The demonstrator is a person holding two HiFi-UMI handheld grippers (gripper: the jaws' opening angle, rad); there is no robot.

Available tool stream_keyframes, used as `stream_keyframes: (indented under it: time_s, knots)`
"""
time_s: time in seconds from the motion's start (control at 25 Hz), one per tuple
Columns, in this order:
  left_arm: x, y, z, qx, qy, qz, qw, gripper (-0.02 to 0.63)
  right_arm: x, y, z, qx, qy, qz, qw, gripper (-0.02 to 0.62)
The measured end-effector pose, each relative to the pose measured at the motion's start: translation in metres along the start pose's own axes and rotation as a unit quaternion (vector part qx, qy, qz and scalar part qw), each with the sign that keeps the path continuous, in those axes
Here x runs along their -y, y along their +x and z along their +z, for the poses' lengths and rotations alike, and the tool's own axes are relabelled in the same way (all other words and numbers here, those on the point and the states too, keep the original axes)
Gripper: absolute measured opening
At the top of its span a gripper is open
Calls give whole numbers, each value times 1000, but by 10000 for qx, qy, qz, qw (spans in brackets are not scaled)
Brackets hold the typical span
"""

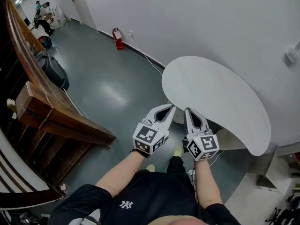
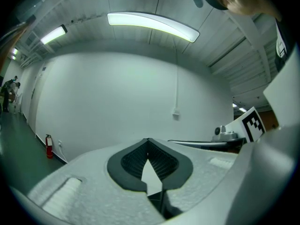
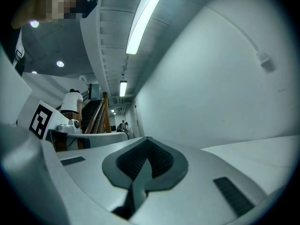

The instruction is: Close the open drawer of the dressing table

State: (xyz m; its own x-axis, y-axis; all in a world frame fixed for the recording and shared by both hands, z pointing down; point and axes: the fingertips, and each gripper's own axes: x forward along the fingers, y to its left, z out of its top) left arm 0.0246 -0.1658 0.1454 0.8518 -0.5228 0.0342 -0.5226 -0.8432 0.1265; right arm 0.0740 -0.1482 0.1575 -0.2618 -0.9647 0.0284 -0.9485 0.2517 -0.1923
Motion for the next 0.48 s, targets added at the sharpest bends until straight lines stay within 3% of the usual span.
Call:
stream_keyframes:
  time_s: [0.48]
  knots:
    - [-4, -3, -2, 21, 12, 26, 10000, 9, -8, 3, 0, -12, -92, 41, 9999, 14]
